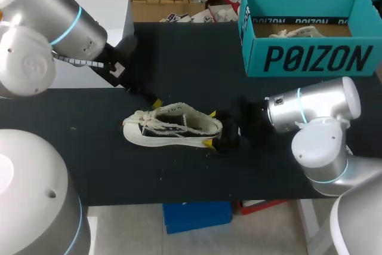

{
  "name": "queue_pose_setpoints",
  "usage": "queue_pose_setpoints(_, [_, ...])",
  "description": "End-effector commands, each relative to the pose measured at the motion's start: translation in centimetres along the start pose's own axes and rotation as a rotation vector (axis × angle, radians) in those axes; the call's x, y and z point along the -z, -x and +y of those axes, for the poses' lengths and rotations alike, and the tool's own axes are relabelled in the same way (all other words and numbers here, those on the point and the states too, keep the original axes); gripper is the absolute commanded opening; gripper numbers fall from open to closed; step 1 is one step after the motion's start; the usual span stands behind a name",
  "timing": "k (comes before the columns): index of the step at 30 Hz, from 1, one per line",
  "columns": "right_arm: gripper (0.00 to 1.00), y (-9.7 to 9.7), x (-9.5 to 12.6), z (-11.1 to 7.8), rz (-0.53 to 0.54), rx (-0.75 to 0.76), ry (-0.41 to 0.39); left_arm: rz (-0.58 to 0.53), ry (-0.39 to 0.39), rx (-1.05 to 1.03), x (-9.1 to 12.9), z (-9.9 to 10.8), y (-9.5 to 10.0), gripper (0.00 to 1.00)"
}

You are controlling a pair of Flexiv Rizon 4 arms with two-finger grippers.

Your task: Take the shoe out of the shoebox, open the shoe tongue, remove and reinsert the insole, then place the shoe into the shoebox

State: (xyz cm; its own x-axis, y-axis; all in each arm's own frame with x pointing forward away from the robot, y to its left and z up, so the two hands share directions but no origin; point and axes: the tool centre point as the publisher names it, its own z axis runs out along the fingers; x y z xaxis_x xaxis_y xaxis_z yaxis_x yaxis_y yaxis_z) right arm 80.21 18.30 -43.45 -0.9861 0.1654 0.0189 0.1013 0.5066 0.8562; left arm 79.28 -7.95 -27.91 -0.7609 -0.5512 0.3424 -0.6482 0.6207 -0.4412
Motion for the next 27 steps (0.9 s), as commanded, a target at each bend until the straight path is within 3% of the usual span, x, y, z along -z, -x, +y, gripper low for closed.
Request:
queue_pose_setpoints(1, [0.00,0.0,-0.3,-0.2,-0.001,0.000,-0.001,0.026,-0.099,0.369,-0.5,0.2,0.2,1.00])
queue_pose_setpoints(9, [0.00,0.0,-0.3,-0.2,-0.001,0.000,-0.001,0.026,-0.099,0.369,-0.5,0.2,0.2,1.00])
queue_pose_setpoints(15, [0.00,0.0,-0.3,-0.2,-0.001,0.000,-0.001,-0.111,0.168,0.375,-1.6,-0.6,-1.4,1.00])
queue_pose_setpoints(20, [0.00,0.0,-0.3,-0.2,-0.001,0.000,-0.001,-0.246,0.305,0.435,-1.6,-1.3,-2.2,1.00])
queue_pose_setpoints(27, [0.00,0.0,-0.3,-0.2,-0.001,0.000,-0.001,-0.265,0.311,0.447,-1.6,-1.4,-2.2,1.00])
